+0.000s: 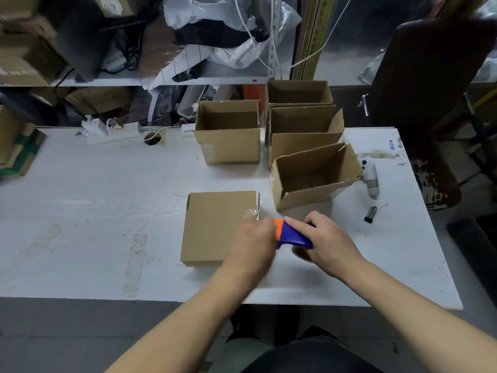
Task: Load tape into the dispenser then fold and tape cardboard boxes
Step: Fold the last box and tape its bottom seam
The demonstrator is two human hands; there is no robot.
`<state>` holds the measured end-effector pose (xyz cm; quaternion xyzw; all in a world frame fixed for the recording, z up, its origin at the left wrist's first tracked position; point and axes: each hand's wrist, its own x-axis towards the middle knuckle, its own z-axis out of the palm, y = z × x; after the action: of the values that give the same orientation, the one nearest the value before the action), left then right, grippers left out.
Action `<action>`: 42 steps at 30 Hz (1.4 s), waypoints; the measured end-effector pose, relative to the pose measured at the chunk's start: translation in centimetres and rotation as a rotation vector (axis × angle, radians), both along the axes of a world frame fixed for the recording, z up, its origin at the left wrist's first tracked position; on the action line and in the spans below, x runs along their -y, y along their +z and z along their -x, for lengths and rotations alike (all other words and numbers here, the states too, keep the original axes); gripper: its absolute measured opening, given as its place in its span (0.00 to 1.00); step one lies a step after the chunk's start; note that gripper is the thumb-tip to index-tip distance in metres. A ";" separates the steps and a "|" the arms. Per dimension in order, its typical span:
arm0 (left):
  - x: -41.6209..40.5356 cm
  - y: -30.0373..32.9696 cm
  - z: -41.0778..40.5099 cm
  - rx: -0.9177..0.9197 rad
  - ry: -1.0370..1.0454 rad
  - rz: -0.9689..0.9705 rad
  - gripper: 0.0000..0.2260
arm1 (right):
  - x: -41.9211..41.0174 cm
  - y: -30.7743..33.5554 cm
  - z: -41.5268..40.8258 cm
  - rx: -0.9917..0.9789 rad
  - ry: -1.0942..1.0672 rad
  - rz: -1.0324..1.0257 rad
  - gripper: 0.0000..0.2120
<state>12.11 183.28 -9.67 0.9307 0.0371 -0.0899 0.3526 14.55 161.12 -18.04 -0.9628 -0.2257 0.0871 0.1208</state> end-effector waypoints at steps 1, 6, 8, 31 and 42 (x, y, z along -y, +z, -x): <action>0.6 -0.3 -0.3 0.095 -0.110 -0.075 0.06 | -0.5 -0.2 -0.3 -0.072 -0.061 0.095 0.35; -0.7 0.2 -2.0 0.066 -0.071 -0.192 0.10 | 1.4 -2.0 -1.5 -0.569 -0.367 -0.181 0.28; -2.1 0.2 -2.0 -0.103 0.039 0.101 0.11 | 1.8 -3.1 -1.3 -0.632 -0.450 -0.266 0.28; -3.1 -7.2 1.7 -0.146 0.319 0.187 0.13 | -7.8 0.2 0.9 -1.010 -0.794 -1.126 0.07; -2.3 -12.1 2.3 0.392 0.031 -0.455 0.15 | -10.7 -4.4 3.2 -0.616 -0.877 -0.908 0.07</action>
<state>9.84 185.62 -21.74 0.9847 0.0018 0.1077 0.1369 11.35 171.85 -22.42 -0.7508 0.2140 0.1963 0.5933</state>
